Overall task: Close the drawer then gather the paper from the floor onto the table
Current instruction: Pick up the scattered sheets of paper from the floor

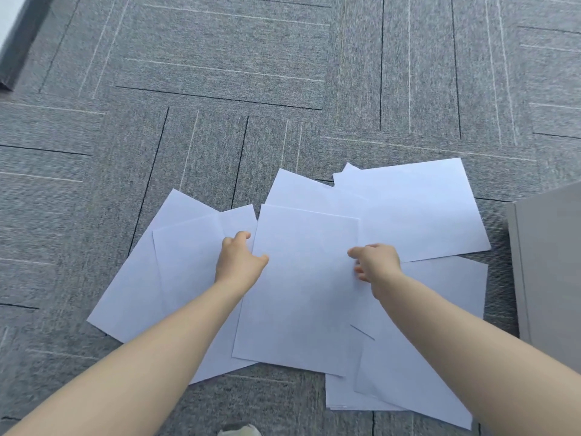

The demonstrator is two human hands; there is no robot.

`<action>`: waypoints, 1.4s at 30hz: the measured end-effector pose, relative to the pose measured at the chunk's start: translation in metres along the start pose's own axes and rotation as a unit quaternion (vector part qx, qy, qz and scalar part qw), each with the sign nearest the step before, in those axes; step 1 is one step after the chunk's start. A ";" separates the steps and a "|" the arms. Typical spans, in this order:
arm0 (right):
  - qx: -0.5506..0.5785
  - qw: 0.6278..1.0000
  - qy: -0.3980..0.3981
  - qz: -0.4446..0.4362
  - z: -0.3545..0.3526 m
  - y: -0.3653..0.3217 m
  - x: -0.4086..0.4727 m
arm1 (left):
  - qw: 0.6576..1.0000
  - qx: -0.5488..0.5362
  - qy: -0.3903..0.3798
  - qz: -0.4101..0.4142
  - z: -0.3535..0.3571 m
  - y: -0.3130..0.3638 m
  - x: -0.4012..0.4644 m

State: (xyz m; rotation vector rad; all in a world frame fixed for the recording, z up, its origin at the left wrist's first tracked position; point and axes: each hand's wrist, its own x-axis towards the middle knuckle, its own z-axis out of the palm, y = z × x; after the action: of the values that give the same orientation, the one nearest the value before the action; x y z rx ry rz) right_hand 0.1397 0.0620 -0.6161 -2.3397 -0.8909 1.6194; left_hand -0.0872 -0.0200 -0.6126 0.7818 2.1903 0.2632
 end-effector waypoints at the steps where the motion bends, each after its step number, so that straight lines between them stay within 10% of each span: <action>1: 0.005 1.000 0.002 0.000 0.003 0.000 0.001 | 1.000 -0.005 0.005 -0.002 0.002 0.001 0.001; 10: -0.074 0.993 -0.035 -0.087 0.021 -0.001 0.003 | 0.996 -0.043 0.081 -0.011 -0.009 -0.022 0.011; 18: -0.068 0.970 -0.097 -0.210 0.020 -0.018 0.002 | 0.968 -0.008 0.175 -0.181 -0.052 -0.079 0.016; 27: -0.070 0.954 -0.253 -0.145 0.057 -0.014 -0.007 | 0.971 -0.054 0.169 -0.158 -0.056 -0.096 0.020; 42: -0.035 0.967 -0.218 -0.129 0.057 -0.010 -0.003 | 0.982 0.012 0.144 -0.122 -0.092 -0.133 0.038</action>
State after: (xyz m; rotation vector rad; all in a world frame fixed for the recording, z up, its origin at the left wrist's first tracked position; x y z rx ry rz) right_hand 0.0843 0.0569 -0.6320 -1.8295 -1.2911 2.0432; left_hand -0.2343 -0.0963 -0.6290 0.5045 2.5395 0.2387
